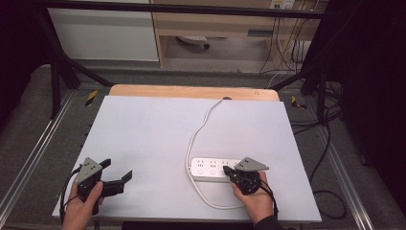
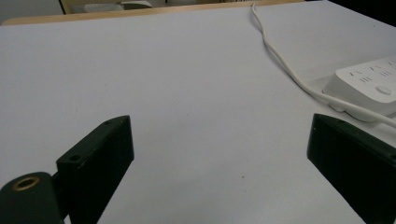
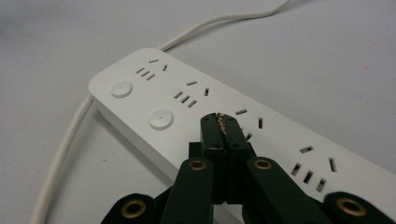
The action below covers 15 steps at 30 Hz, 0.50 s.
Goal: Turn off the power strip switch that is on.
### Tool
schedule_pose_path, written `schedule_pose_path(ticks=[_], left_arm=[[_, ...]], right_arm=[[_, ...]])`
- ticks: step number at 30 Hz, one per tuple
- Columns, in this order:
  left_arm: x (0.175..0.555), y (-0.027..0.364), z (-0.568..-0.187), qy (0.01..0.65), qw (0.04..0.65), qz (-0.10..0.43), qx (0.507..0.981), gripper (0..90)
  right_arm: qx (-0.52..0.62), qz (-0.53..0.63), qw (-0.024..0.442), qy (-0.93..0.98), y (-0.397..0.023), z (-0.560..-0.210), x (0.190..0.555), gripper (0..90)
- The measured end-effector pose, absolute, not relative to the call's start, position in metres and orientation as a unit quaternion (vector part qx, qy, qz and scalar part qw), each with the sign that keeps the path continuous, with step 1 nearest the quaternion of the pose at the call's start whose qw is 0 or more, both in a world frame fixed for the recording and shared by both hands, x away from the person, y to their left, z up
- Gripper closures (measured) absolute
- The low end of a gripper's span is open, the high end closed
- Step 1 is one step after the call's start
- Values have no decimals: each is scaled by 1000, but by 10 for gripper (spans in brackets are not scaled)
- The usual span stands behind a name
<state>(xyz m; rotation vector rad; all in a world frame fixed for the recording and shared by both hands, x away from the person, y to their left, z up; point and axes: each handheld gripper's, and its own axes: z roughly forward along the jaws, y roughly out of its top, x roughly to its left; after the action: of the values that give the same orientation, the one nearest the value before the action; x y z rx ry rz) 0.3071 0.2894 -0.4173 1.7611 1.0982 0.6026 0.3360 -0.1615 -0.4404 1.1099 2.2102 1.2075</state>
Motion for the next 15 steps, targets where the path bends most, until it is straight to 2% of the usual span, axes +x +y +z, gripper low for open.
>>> schedule_pose_path(ticks=[15], left_arm=[[307,289,-418,449,469,246,720,73]], right_arm=[[396,431,194,787,-162,-440,336,900]])
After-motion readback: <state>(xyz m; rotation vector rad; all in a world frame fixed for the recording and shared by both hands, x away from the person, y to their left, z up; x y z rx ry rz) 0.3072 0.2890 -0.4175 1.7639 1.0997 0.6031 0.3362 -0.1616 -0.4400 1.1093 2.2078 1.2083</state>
